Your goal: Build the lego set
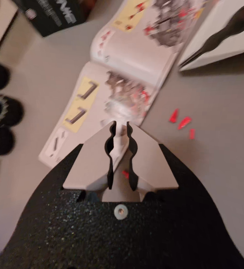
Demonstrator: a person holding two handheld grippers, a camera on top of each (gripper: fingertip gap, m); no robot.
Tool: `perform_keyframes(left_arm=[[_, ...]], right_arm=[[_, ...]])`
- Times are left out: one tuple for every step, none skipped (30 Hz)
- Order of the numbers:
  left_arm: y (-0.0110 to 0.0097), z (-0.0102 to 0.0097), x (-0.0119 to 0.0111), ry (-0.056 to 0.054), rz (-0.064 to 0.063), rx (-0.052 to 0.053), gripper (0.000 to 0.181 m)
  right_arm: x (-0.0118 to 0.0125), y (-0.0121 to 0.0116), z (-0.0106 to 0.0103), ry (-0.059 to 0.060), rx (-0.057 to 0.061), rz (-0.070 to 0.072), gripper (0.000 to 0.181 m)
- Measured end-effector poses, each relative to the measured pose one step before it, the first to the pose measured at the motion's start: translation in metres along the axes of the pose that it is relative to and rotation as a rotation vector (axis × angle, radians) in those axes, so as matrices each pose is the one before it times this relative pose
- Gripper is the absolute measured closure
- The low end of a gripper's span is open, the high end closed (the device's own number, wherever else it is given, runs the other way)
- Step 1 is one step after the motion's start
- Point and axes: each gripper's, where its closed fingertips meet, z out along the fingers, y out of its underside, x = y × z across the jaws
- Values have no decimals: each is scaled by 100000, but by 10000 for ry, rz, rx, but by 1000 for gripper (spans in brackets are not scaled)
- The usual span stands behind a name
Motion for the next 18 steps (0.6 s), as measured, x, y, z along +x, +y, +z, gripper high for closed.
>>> perform_keyframes(left_arm=[[742, -11, -1207, -388, -210, -304, 171], [630, 93, -743, -131, -233, -247, 172], [517, 202, -438, 16, -210, -160, 173], [472, 249, -325, 32, -189, -128, 174], [471, 263, -147, 79, -143, -158, 174], [376, 257, 0, 111, -47, -132, 174], [249, 216, -1, 46, 33, -74, 174], [47, 118, -20, -8, 43, 25, 175], [-41, 26, 18, 11, 14, 56, 176], [17, 4, -10, 10, 16, -10, 176], [13, 6, -25, 5, 28, -7, 175], [0, 10, -12, 15, 45, 12, 176], [-2, 8, 7, 21, 44, 24, 176], [13, 1, -5, 10, 28, 16, 176], [5, 2, 26, 11, 25, 25, 176], [3, -3, 52, 21, 43, 37, 177], [-1, 8, 51, 17, 70, 41, 179], [-13, 2, 19, -5, 81, 42, 179]], right_arm=[[855, 145, -162, 451, -17, 297, 181], [667, 517, 6, 261, -260, 298, 181], [626, 736, 130, 250, -401, 208, 177], [524, 608, 196, 245, -357, 116, 168], [402, 399, 186, 238, -267, 67, 166], [235, 14, 85, 172, -48, 55, 168], [251, 10, 28, 211, -17, -33, 167], [-61, -29, -7, -5, 21, -82, 167], [-239, -88, -48, -161, 54, -8, 168], [-46, -232, -106, -78, 135, 124, 169], [161, -325, -117, 9, 184, 199, 169], [171, -296, -72, -14, 131, 167, 169], [276, -151, -15, 67, 17, 76, 169], [461, -26, 19, 223, -79, -5, 169], [364, 9, 50, 201, -109, -64, 169], [86, -152, -12, 44, -29, -118, 167], [-217, -374, -75, -121, 101, -148, 168], [-186, -386, -58, -109, 110, -59, 169]])
